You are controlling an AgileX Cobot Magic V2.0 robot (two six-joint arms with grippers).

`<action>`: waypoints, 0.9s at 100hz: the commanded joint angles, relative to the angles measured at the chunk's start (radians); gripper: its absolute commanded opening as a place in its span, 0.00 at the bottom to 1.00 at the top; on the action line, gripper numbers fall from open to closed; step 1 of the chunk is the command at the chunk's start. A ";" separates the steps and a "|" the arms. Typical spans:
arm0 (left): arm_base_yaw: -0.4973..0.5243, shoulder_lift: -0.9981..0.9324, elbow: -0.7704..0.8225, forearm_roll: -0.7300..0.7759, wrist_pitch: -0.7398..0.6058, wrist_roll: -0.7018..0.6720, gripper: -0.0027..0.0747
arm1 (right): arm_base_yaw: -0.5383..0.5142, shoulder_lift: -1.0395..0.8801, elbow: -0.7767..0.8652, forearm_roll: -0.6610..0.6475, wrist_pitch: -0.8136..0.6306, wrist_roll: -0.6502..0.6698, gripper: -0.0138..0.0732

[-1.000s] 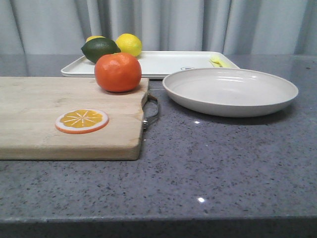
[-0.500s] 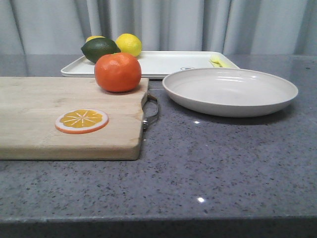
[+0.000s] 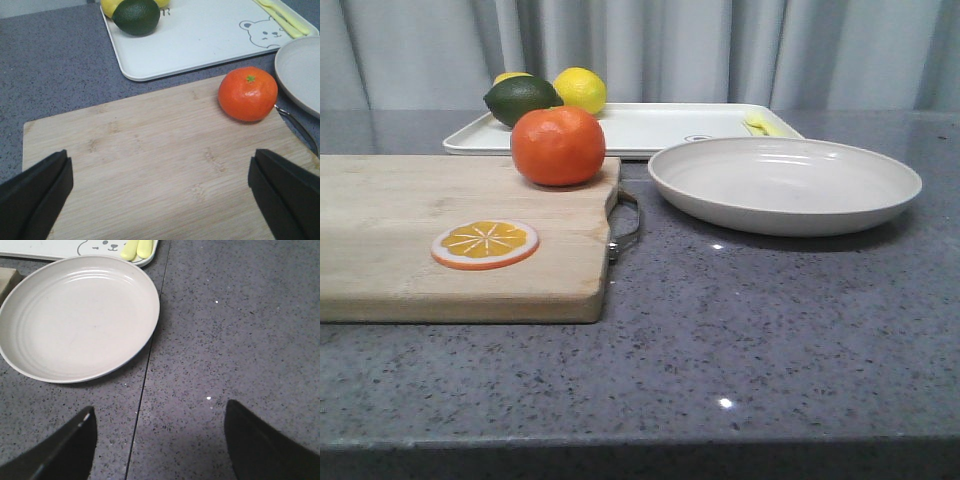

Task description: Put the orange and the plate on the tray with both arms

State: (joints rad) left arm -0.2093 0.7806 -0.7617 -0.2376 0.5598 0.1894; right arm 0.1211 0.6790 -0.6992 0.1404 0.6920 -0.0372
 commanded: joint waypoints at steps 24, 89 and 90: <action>-0.185 0.077 -0.037 -0.094 -0.242 0.146 0.93 | -0.003 0.003 -0.036 0.012 -0.079 -0.001 0.78; -0.323 0.604 -0.375 -0.166 -0.357 0.183 0.93 | -0.003 0.003 -0.036 0.014 -0.076 -0.001 0.78; -0.323 0.608 -0.377 -0.170 -0.357 0.183 0.93 | -0.003 0.003 -0.036 0.014 -0.076 -0.001 0.78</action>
State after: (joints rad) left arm -0.5263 1.3805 -1.0766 -0.3630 0.2694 0.3707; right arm 0.1211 0.6790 -0.6992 0.1524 0.6920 -0.0372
